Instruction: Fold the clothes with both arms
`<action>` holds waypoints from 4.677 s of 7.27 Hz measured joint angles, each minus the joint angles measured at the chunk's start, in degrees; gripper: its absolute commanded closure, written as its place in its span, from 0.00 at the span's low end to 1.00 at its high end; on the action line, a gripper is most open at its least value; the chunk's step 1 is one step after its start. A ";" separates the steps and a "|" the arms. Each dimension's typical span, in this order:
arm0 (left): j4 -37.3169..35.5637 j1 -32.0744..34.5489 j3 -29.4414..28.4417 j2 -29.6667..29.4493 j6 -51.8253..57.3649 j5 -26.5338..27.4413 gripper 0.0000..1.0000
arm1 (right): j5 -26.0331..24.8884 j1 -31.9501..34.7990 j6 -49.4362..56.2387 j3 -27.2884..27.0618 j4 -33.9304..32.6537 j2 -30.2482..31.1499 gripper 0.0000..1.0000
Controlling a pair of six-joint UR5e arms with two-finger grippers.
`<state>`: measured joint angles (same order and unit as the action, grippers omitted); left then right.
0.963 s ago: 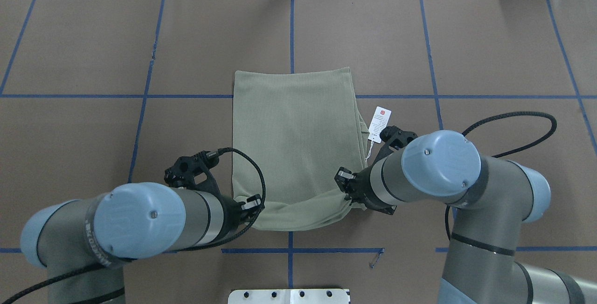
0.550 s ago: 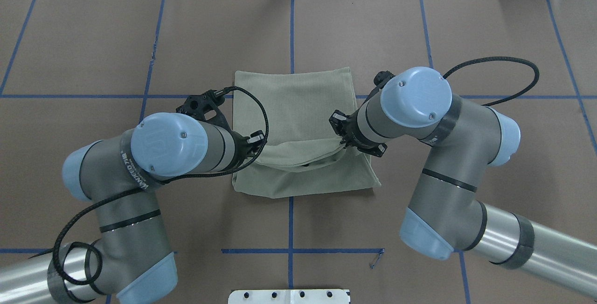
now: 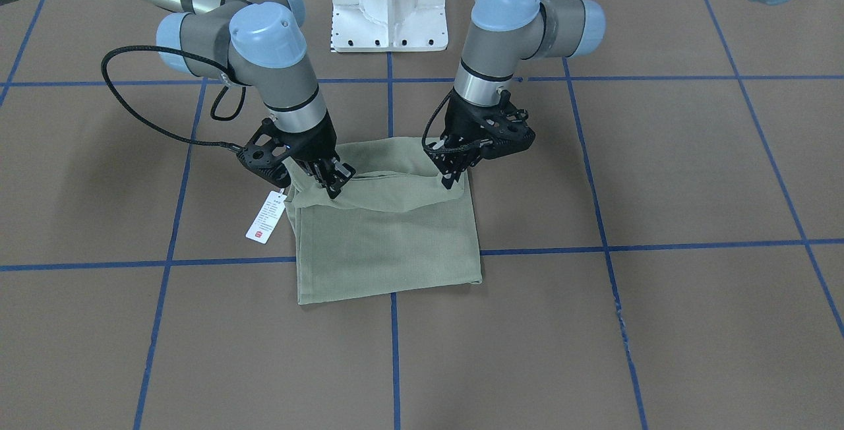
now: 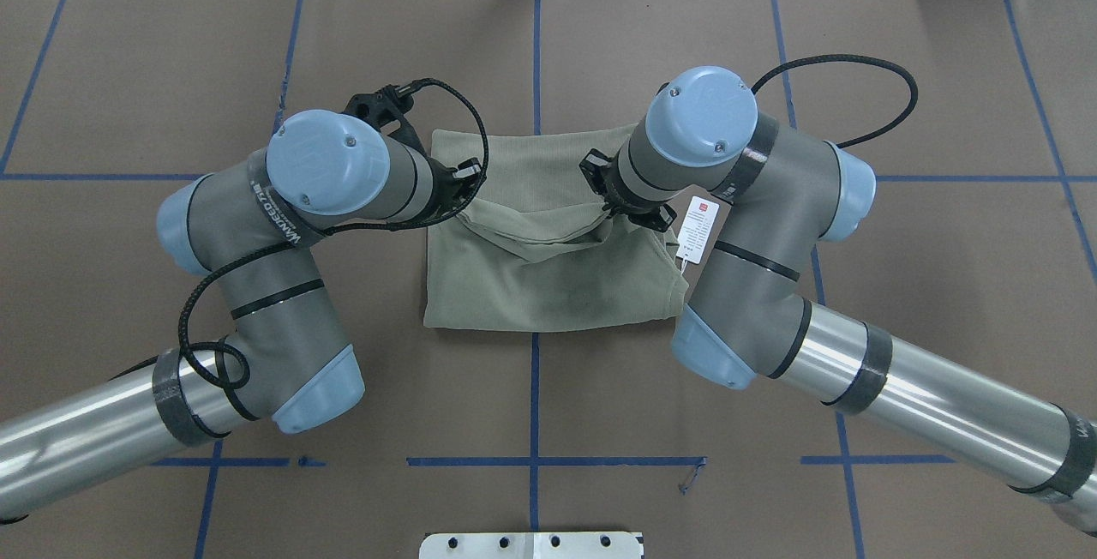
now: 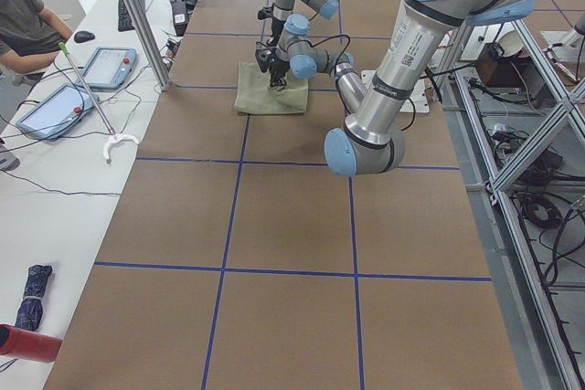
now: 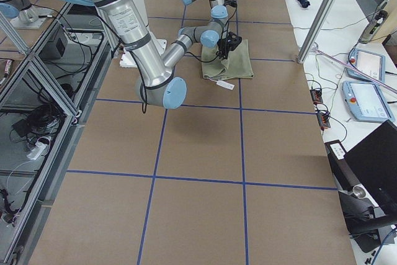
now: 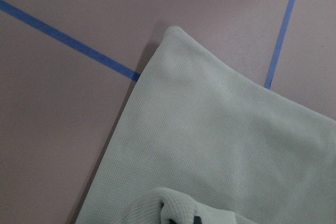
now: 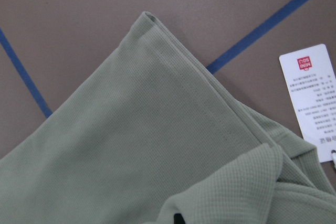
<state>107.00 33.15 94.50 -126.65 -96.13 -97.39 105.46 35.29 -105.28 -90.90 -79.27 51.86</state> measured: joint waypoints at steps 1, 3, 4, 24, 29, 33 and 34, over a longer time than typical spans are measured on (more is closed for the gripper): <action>1.08 0.99 -2.90 -1.18 0.15 -0.22 0.84 | 0.09 0.77 0.02 3.73 0.59 -1.90 1.00; 3.64 4.26 -11.60 -5.69 0.64 -0.31 0.00 | 0.24 2.97 0.17 11.53 3.29 -5.19 0.00; 4.83 6.33 -16.31 -8.11 2.20 -0.32 0.00 | 0.26 4.00 0.34 13.70 4.60 -6.11 0.00; -4.51 52.25 -2.35 34.96 106.19 -30.20 0.00 | 28.99 53.73 115.76 0.69 -19.08 30.99 0.00; -9.48 54.25 -1.57 38.94 106.67 -31.25 0.00 | 28.71 53.83 109.49 0.68 -19.08 33.27 0.00; -10.31 57.26 0.93 40.31 106.32 -34.54 0.00 | 29.61 53.84 109.22 0.74 -19.09 33.50 0.00; -10.32 57.45 1.11 40.33 106.22 -34.57 0.00 | 29.54 53.87 109.29 0.77 -19.06 33.66 0.00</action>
<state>96.68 90.60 95.61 -86.32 10.09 -131.97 135.00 89.15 4.01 -90.12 -98.33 85.52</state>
